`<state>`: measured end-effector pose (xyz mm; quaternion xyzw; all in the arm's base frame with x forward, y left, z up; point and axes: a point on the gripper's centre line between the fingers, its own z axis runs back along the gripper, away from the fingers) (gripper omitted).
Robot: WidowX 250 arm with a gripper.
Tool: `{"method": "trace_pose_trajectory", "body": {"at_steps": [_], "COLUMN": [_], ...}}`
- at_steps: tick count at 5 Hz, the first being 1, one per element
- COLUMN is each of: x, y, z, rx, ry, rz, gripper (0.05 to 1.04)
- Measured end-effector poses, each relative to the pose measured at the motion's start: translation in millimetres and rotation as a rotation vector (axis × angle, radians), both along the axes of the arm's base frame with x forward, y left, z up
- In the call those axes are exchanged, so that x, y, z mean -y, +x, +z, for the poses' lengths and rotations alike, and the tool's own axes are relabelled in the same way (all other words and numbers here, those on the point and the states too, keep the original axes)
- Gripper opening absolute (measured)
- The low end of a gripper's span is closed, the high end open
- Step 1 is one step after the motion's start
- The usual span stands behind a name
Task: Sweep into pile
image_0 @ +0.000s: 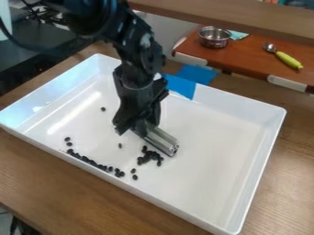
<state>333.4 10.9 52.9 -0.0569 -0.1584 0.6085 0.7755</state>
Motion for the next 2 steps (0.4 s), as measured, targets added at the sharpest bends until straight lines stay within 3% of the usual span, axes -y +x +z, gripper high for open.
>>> {"method": "trace_pose_trajectory", "body": {"at_steps": [1, 2], "x": [5.4, 10.6], "y": [-5.6, -10.2], "z": [-3.4, -1.1], "rx": [0.022, 0.004], "ry": [0.025, -0.012], "rz": [-0.025, -0.004], "gripper": [0.34, 0.34]}}
